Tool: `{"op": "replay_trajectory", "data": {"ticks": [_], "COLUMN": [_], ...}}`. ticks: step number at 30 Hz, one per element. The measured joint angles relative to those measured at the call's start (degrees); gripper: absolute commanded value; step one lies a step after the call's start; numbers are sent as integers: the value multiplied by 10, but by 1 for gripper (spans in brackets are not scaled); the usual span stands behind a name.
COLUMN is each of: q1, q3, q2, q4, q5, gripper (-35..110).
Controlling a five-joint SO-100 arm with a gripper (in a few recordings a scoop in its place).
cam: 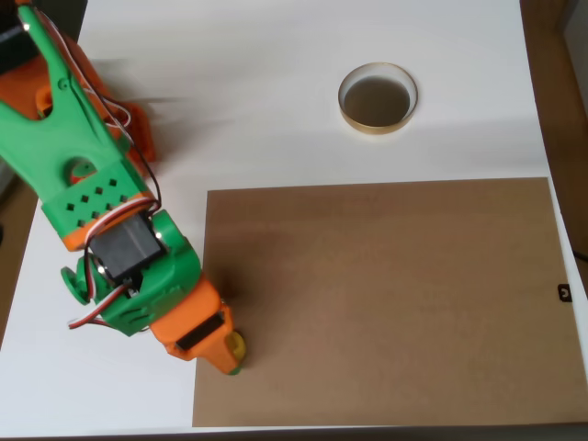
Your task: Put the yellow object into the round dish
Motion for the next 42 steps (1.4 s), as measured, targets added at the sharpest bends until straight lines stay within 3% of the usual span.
{"op": "replay_trajectory", "data": {"ticks": [14, 31, 42], "q1": [-5, -13, -13], "q3": [-58, -91, -91], "q2": [-80, -89, -79], "q4": [-11, 1, 1], "q5": [-1, 1, 1], "gripper": [23, 0, 0]}}
